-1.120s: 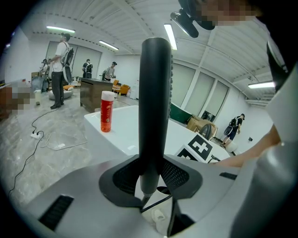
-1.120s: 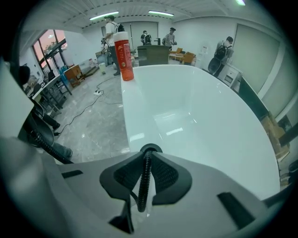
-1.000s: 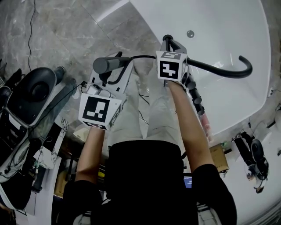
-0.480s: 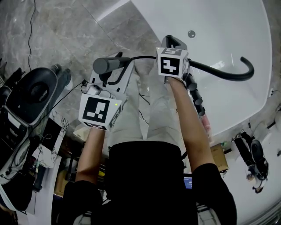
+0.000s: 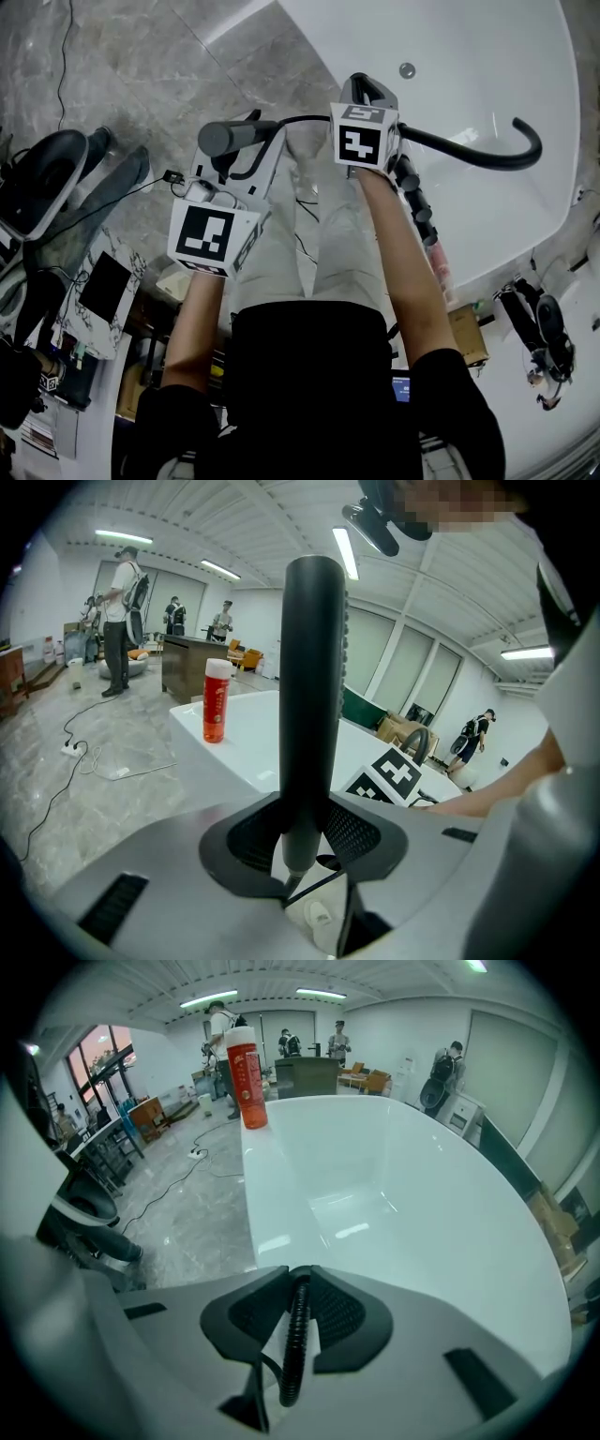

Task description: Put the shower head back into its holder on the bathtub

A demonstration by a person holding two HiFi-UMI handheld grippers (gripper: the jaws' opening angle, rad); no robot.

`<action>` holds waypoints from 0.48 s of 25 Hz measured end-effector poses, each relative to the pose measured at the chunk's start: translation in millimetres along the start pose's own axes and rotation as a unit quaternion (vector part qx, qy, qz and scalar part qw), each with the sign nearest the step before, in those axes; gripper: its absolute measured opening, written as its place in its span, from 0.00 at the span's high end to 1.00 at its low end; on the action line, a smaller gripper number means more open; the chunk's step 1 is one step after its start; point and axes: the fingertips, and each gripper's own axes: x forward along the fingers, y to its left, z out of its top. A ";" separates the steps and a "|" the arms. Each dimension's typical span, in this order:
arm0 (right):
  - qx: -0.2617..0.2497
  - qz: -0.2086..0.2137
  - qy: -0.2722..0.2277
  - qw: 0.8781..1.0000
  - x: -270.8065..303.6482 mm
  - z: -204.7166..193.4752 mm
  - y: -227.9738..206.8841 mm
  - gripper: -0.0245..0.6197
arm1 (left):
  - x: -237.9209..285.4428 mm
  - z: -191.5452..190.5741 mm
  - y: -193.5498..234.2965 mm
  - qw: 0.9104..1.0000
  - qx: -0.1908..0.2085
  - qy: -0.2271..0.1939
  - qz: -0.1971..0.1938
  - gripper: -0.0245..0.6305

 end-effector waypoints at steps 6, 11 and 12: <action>0.000 0.011 -0.007 1.000 -2.9 -0.6 5.4 0.77 | -3.3 -0.3 1.1 1.000 -0.001 -0.002 0.002 0.74; 0.001 0.007 -0.009 1.000 -9.5 -5.8 4.9 0.76 | -6.2 -2.3 -0.6 1.000 0.001 -0.002 0.001 0.74; 0.001 0.007 -0.008 1.000 -10.6 -7.9 5.0 0.76 | -6.9 -2.6 -0.9 1.000 0.002 -0.003 0.001 0.74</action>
